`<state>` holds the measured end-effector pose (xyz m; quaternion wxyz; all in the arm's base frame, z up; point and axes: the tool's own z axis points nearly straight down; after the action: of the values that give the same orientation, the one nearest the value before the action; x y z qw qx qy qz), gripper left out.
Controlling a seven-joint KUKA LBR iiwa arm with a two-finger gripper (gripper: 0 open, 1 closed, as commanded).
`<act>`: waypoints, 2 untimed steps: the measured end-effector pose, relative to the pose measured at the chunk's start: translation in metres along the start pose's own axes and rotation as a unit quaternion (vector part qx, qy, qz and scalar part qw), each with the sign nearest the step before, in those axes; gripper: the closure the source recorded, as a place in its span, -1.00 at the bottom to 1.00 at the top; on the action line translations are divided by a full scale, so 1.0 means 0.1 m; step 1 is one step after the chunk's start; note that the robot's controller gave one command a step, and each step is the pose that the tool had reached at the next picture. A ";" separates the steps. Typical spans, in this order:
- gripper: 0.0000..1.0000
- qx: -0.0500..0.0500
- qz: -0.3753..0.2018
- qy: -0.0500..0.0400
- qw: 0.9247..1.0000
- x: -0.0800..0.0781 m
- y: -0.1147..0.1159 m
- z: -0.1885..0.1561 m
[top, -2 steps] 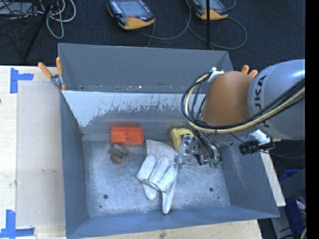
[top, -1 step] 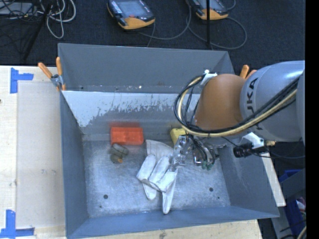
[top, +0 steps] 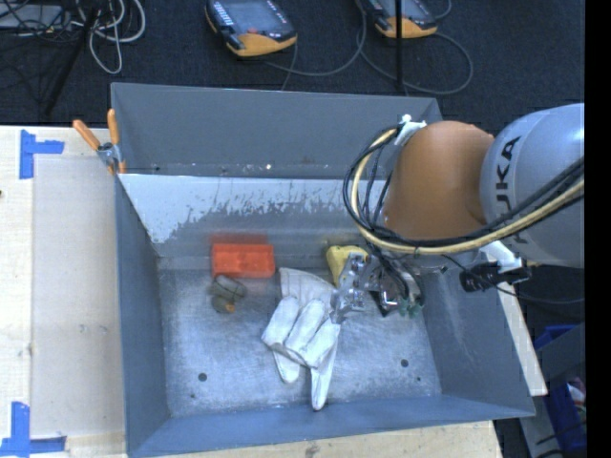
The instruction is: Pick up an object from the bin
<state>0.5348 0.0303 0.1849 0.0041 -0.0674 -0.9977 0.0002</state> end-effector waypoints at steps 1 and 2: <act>1.00 -0.002 -0.002 -0.011 1.000 -0.09 0.01 -0.12; 1.00 -0.001 0.009 -0.006 1.000 -0.01 0.00 0.44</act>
Offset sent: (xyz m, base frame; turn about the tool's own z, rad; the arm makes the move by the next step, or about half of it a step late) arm -0.0074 -0.0012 -0.0761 0.0388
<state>0.5351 0.0301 0.1414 -0.0020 -0.0760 -0.9971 -0.0002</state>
